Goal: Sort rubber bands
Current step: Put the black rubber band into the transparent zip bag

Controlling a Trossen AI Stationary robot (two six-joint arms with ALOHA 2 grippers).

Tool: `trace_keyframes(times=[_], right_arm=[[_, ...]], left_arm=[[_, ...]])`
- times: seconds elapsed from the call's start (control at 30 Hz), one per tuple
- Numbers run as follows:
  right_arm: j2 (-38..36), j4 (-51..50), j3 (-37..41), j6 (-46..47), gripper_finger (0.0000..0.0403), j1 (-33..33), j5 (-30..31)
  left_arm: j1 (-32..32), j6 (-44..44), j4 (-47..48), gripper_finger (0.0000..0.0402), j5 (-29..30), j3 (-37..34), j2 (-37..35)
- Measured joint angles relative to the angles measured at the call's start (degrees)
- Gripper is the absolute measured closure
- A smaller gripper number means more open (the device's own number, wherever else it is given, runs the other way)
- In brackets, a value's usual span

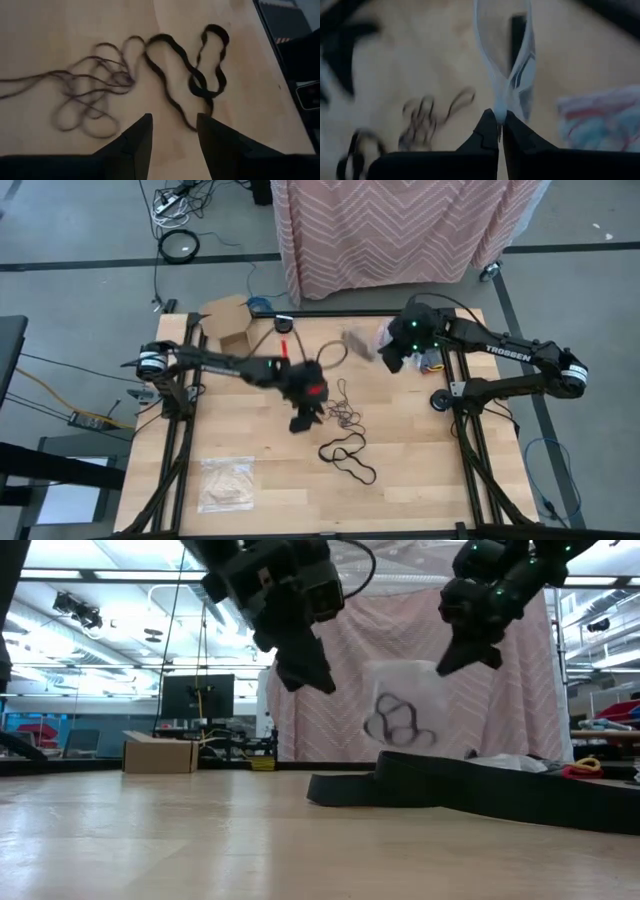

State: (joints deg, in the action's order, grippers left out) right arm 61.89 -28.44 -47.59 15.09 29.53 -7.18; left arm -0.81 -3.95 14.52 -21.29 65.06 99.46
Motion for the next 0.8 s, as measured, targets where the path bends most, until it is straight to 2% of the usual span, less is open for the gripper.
trace_keyframes(times=[0.13,0.3,0.47,0.67,0.73,0.8], right_arm=[[0.0,5.3,0.0,2.5,0.0403,1.4,5.9],[0.0,8.9,0.0,3.3,0.0403,3.4,10.6],[0.0,9.8,0.0,3.4,0.0403,5.5,10.7],[0.0,9.6,0.0,3.4,0.0403,6.4,9.9],[0.0,9.4,0.0,3.5,0.0403,6.4,8.9],[0.0,9.0,0.0,3.5,0.0403,6.4,8.2]], left_arm=[[4.3,-6.3,-8.2,0.0241,4.3,-4.1,0.0],[8.7,-14.2,-11.1,0.0241,10.5,-5.4,1.6],[11.8,-21.8,-13.4,0.0241,13.9,-5.4,5.7],[12.9,-27.5,-14.2,0.0241,14.6,-3.5,11.0],[12.8,-29.0,-12.1,0.0251,15.1,-2.3,11.7],[12.3,-29.3,-9.4,0.0282,15.8,-1.5,11.7]])
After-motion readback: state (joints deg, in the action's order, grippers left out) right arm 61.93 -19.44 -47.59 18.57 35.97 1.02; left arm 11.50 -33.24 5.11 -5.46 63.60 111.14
